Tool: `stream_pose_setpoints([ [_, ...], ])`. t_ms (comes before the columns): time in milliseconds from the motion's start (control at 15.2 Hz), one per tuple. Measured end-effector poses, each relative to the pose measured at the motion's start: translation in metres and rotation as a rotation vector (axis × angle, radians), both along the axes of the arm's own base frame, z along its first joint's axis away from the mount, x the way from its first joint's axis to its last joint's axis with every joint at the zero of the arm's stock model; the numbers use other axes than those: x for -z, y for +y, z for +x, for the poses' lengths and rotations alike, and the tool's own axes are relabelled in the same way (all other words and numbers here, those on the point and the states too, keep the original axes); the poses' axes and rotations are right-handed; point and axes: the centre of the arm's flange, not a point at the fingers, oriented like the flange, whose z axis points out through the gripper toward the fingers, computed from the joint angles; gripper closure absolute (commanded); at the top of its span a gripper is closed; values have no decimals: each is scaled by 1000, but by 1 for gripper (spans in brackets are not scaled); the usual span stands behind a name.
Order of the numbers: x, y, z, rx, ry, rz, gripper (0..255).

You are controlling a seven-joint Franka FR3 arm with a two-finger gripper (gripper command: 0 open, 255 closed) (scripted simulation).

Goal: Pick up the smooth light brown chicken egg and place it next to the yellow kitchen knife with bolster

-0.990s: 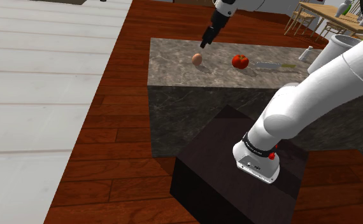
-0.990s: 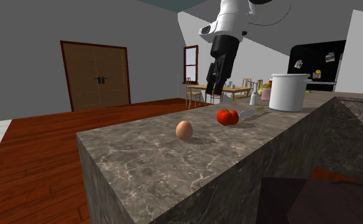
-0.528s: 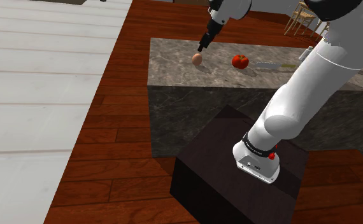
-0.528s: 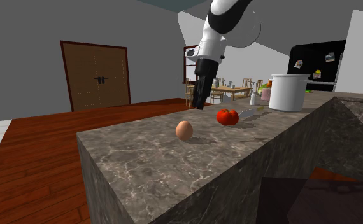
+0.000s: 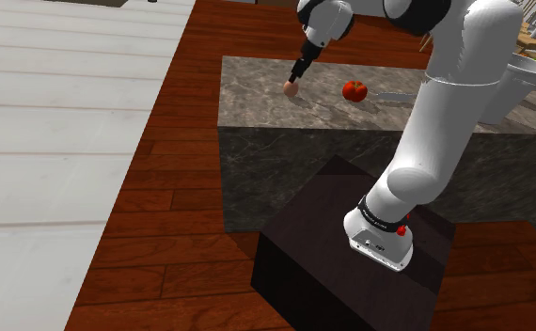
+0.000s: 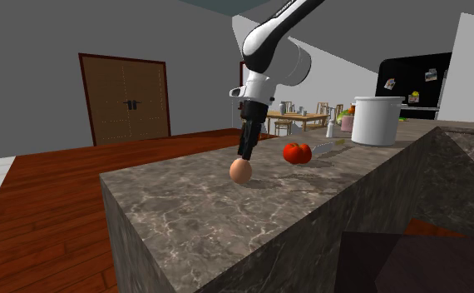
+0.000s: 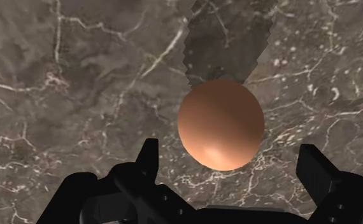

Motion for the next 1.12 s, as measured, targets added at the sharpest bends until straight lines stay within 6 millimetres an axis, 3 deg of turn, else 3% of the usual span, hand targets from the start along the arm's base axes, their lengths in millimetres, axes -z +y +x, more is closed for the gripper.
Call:
stream_pose_setpoints([
  [396,30,5,9,-1,0,1,0],
  [792,33,5,10,-1,-1,1,0],
  [858,33,5,10,-1,-1,1,255],
  [1122,33,5,10,-1,-2,0,255],
])
